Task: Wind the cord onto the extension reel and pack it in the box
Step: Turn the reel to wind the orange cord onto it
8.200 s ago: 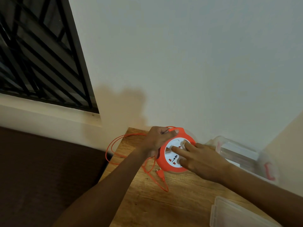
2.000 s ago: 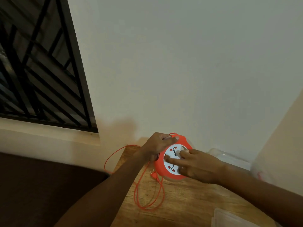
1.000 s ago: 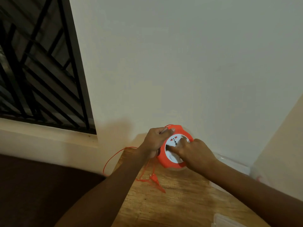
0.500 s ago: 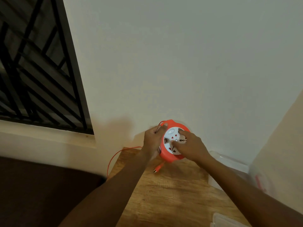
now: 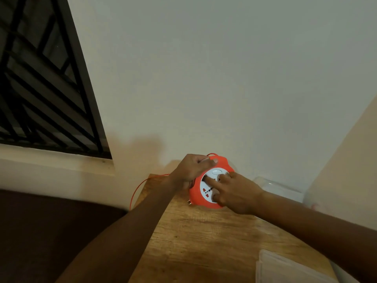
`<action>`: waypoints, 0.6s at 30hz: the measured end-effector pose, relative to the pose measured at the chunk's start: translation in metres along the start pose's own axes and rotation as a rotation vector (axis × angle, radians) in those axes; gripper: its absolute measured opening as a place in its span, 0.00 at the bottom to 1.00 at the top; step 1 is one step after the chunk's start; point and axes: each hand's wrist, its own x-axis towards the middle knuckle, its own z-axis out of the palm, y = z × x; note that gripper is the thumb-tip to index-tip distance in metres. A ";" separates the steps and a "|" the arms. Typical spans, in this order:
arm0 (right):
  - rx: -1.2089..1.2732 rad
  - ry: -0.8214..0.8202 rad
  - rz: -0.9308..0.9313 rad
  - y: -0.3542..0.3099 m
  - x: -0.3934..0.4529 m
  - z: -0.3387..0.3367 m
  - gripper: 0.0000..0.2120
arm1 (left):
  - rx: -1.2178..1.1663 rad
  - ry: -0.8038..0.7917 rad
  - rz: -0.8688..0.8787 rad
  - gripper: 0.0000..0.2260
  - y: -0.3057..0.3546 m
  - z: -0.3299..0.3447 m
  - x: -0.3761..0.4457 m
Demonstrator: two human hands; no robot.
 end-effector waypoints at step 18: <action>-0.029 -0.025 0.132 -0.023 0.024 -0.029 0.24 | 0.321 -0.123 0.026 0.20 0.018 -0.029 0.001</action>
